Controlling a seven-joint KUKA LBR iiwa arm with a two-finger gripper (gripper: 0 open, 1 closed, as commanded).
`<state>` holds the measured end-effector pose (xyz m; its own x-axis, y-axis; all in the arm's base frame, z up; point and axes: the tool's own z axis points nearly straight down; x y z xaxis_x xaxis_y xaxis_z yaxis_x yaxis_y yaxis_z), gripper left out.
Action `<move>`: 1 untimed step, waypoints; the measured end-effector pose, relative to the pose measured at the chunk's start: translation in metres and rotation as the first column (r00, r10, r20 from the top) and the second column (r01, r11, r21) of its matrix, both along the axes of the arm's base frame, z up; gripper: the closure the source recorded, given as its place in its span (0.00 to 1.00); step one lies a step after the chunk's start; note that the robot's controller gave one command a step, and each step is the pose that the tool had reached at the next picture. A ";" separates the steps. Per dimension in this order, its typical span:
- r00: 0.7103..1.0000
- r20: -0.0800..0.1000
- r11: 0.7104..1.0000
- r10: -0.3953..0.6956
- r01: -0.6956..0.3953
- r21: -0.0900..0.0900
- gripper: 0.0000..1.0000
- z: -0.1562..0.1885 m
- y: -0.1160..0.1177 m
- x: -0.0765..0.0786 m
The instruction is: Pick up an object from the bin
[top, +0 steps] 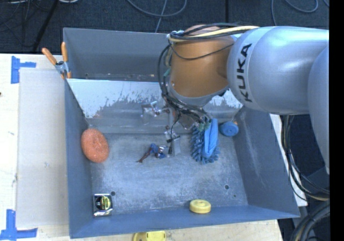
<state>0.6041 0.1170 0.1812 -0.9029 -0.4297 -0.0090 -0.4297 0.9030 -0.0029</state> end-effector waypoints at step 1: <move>0.996 -0.014 0.996 0.093 -0.093 -0.001 0.00 -0.030 0.010 0.004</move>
Offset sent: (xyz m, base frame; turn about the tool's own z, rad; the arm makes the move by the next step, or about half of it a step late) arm 0.0040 0.0286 -0.0434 -0.3081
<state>0.6086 0.1265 0.1509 -0.8588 -0.5122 0.0038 -0.5122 0.8588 0.0023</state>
